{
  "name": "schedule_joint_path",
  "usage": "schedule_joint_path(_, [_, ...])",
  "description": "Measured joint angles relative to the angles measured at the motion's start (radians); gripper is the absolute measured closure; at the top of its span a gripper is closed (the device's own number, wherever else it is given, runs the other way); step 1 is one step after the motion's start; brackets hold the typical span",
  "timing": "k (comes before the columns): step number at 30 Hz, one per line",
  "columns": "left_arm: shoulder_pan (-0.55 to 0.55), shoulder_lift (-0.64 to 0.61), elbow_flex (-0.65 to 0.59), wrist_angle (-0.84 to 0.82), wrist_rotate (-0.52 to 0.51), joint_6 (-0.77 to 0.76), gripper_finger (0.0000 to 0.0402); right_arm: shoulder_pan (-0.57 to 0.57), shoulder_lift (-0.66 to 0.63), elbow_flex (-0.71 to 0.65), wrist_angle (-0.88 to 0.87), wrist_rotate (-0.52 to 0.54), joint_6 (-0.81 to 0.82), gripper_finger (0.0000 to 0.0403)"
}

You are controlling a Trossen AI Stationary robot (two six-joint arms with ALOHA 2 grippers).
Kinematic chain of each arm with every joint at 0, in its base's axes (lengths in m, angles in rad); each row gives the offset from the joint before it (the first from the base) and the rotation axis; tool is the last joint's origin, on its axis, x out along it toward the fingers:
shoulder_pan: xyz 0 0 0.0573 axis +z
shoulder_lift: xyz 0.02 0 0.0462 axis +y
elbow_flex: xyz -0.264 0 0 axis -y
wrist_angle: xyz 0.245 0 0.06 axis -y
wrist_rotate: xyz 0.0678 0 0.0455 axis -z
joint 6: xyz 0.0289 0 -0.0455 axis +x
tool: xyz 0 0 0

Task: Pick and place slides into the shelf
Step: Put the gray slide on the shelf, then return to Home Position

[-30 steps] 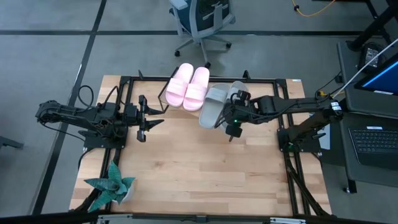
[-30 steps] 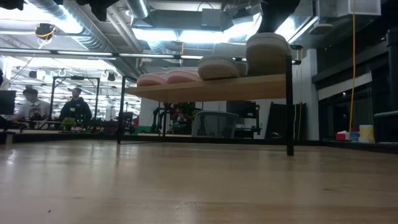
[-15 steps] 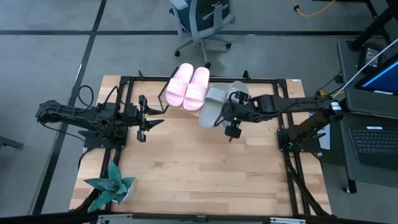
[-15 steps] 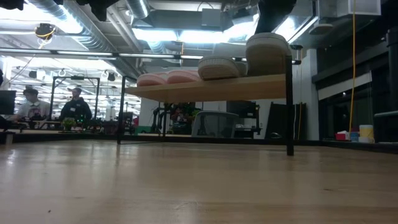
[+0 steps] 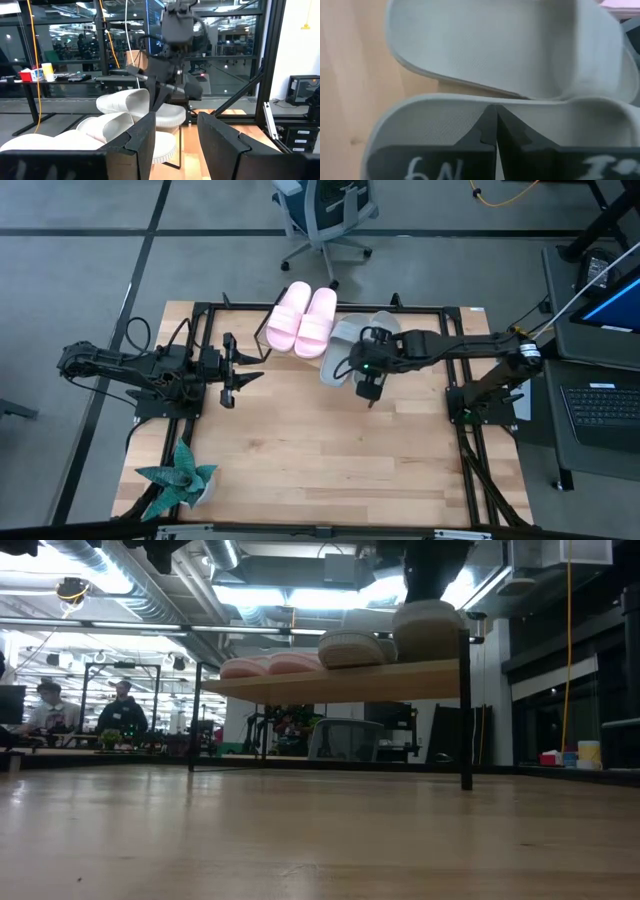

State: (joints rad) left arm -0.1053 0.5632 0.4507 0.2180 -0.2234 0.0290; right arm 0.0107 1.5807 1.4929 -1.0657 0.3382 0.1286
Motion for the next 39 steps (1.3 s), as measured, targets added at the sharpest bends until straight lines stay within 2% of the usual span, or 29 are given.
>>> schedule_joint_path(6, [0.0,0.0,0.0,0.0,0.0,0.0,0.0263,-0.002,0.05,0.0,0.0,-0.002,-0.03,0.0401])
schedule_joint_path(12, [0.0,0.0,0.0,0.0,0.0,0.0,0.0263,-0.002,0.045,0.0,0.006,-0.028,-0.006,0.0401])
schedule_joint_path(25, [0.0,0.0,0.0,0.0,0.0,0.0,0.0263,0.0,-0.064,0.0,0.12,-0.03,-0.004,0.0401])
schedule_joint_path(33, [0.0,0.0,0.0,0.0,0.001,0.0,0.0263,0.0,-0.125,0.072,0.136,-0.026,-0.004,0.04])
schedule_joint_path(37, [0.0,0.0,0.0,0.0,0.009,0.0,0.0263,0.0,-0.174,0.066,0.131,-0.02,-0.003,0.0393])
schedule_joint_path(39, [0.0,0.0,0.0,0.0,0.009,-0.001,0.0263,0.005,-0.223,0.019,0.153,-0.011,0.011,0.0393])
